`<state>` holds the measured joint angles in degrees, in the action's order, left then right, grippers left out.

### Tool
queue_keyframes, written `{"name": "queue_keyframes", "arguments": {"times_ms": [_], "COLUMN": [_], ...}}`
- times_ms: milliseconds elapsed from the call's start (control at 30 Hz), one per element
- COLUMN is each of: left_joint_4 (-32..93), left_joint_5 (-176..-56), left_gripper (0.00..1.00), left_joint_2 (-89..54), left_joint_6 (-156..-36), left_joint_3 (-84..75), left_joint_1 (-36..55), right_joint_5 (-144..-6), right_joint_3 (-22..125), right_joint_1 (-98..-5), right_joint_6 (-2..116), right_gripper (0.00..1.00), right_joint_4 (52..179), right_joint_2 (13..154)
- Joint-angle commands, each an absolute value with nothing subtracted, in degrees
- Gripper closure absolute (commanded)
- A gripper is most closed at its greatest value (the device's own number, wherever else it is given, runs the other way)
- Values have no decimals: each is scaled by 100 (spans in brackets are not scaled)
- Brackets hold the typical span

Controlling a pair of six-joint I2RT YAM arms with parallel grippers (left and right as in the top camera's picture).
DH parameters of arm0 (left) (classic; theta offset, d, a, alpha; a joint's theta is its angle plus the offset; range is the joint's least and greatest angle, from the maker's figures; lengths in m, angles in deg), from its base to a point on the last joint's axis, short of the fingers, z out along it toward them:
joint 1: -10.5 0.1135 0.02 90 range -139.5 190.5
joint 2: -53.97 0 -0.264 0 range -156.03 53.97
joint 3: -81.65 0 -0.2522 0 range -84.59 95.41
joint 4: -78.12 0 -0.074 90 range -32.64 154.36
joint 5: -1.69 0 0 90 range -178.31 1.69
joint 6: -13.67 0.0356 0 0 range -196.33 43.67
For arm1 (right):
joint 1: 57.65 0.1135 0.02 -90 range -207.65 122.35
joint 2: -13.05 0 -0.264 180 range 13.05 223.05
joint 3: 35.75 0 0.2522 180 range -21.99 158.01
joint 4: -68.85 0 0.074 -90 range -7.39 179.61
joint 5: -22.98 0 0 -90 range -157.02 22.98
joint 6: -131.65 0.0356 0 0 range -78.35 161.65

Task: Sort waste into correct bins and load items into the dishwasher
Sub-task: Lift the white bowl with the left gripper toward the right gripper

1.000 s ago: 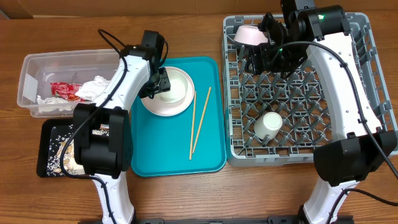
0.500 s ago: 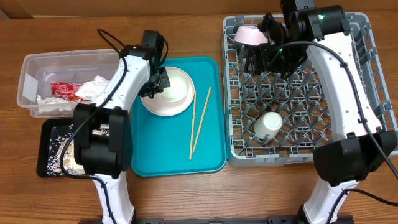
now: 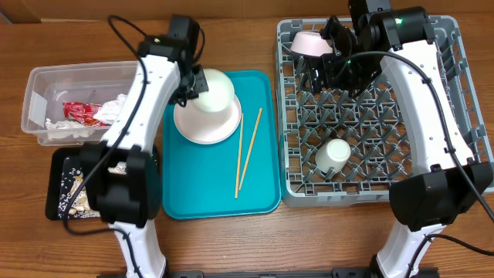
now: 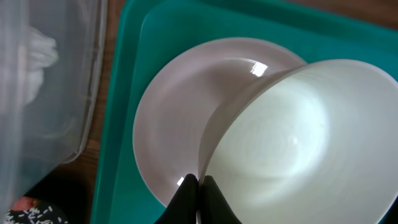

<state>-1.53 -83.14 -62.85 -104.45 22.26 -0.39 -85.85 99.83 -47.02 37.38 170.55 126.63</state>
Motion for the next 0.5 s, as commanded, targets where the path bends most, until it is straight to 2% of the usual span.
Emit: {"name": "queue_keyframes", "arguments": {"times_ms": [0,167,300,467], "left_joint_4": [-304,-496,-444,-265], "left_joint_5": [-8598,-9087,-9107,-9131], "left_gripper": [96,96,96,96], "left_joint_2": [-5600,-5489,-5500,-5500], "left_joint_6": [-10331,-10327,-10329,-10336], "left_joint_3": [2532,2527,2527,2527], "left_joint_1": [-203,-492,-789,-1053], "right_joint_5": [-8802,-9092,-9095,-9116], "right_joint_3": [9994,9994,9985,9928], "right_joint_1": [-4685,-4674,-4674,-4645], "right_joint_6": [3738,3716,3716,3718], "right_gripper": [10,12,18,19], "right_joint_4": [17038,17035,17038,17024], "right_joint_2": [12648,12648,12654,12713]}}
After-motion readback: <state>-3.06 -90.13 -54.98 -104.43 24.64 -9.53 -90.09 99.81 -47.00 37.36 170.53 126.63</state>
